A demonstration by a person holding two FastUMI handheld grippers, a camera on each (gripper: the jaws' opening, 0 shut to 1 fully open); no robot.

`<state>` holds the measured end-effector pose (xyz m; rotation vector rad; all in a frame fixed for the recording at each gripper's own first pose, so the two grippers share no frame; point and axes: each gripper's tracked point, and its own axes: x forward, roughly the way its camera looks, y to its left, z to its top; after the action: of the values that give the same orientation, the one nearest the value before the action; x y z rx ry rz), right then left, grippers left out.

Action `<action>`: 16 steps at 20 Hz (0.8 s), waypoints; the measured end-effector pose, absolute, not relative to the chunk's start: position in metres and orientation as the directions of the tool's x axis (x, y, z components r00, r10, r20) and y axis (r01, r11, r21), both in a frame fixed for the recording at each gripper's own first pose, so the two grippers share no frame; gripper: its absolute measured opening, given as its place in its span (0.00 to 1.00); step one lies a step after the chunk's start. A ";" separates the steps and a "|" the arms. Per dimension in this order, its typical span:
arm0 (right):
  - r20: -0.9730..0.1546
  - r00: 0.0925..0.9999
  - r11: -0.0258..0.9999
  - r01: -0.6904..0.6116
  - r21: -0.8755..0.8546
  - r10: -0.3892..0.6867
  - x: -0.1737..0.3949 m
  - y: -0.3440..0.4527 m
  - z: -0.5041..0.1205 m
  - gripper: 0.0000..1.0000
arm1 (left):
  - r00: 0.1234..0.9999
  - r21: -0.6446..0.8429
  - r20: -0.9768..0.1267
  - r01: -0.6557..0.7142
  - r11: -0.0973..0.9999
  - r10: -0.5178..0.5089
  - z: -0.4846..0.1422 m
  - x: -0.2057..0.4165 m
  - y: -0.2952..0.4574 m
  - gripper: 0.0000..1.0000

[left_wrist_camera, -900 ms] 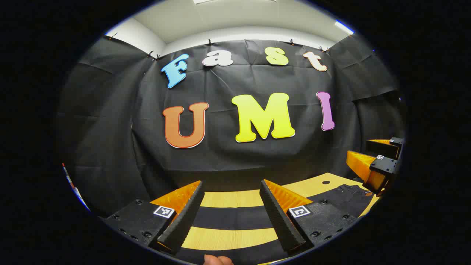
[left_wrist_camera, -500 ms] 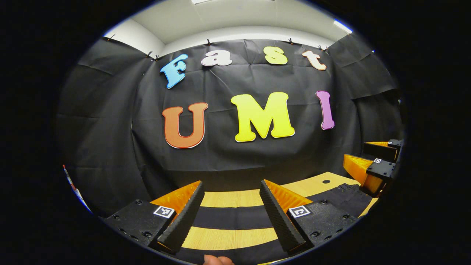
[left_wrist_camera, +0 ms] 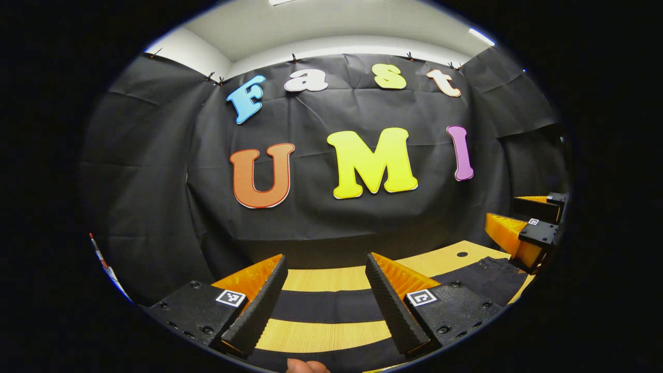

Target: Grasp the waist and the cuffs of the jeans and fold them to make the two legs overlap; first hold the waist and fold one-third of the jeans toward the cuffs, then hold the cuffs and fold the remaining one-third in the same direction to finish folding.

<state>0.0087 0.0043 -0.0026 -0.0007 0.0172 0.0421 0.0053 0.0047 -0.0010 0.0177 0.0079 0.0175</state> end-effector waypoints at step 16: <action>-0.078 0.997 1.000 -0.020 0.007 0.020 -0.004 -0.037 -0.023 0.92 | 0.967 -0.193 -0.243 -0.128 0.973 0.079 -0.063 -0.052 0.045 0.97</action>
<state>-0.0044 -0.0369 -0.0230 0.0059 0.0784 0.0198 -0.0525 0.0454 -0.0627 -0.2089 0.2363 0.1053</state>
